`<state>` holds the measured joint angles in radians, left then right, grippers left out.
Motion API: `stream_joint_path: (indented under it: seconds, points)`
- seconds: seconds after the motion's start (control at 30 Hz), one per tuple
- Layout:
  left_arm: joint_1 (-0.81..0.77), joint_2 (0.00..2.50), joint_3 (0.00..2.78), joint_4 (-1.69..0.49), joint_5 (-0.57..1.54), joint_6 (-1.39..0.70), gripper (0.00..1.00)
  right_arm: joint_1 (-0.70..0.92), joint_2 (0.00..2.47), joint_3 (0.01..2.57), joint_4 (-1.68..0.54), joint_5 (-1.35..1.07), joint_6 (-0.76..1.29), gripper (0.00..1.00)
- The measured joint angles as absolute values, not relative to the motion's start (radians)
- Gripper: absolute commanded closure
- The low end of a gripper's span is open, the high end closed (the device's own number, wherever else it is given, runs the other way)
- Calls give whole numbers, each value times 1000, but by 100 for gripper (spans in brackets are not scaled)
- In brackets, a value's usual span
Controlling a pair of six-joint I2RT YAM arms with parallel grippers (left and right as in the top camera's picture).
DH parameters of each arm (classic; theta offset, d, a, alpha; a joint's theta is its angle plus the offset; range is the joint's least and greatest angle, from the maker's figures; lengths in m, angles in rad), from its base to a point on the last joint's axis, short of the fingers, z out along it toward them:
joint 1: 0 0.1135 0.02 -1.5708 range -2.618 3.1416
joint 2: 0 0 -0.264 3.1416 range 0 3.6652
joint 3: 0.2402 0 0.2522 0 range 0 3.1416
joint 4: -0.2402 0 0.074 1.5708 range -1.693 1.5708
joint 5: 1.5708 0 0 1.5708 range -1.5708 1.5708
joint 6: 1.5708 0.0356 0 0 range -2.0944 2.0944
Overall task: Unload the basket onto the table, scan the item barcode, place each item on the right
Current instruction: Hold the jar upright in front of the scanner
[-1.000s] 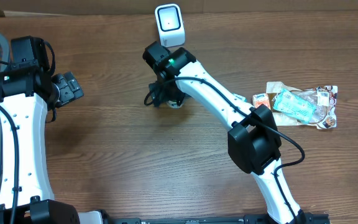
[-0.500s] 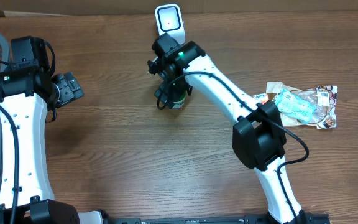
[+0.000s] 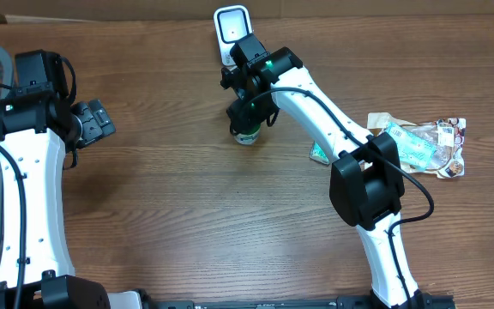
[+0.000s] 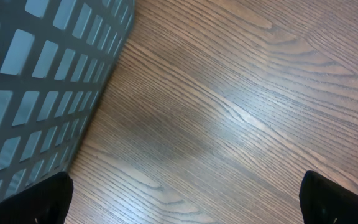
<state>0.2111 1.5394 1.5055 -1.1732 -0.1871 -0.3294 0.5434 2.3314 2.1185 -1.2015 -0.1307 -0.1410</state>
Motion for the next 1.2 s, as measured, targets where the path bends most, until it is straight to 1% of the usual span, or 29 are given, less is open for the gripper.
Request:
stream_joint_path:
  seconds: [0.07,0.2,0.23,0.27,0.3,0.33,0.37,0.4,0.5,0.63,0.77,1.07,1.2]
  points:
    - [211,1539,1505,-1174,-187,-329,0,543,2331,2119,-1209,-132,-62,54]
    - [211,1539,1505,-1174,-187,-329,0,543,2325,2119,-1254,-140,172,52]
    - [211,1539,1505,-1174,-187,-329,0,543,2324,2119,-1270,-144,244,48]
    - [211,1539,1505,-1174,-187,-329,0,544,2323,2119,-1277,-145,290,39]
    - [211,1539,1505,-1173,-187,-329,0,544,2323,2119,-1281,-147,337,32]
    - [211,1539,1505,-1174,-187,-329,0,545,2323,2119,-1282,-148,371,29]
    - [211,1539,1505,-1173,-187,-329,0,546,2323,2119,-1282,-149,404,23]
    - [211,1539,1505,-1174,-187,-329,0,548,2323,2119,-1285,-148,427,18]
    - [211,1539,1505,-1174,-187,-329,0,561,2323,2118,-1296,-118,470,9]
    - [211,1539,1505,-1174,-187,-329,0,574,2323,2118,-1290,-85,466,3]
    - [211,1539,1505,-1174,-187,-329,1,576,2323,2117,-1262,-68,437,4]
    - [211,1539,1505,-1173,-187,-329,0,576,2323,2060,-1219,-51,398,14]
    - [211,1539,1505,-1173,-187,-329,0,576,2324,2024,-1217,-40,393,20]
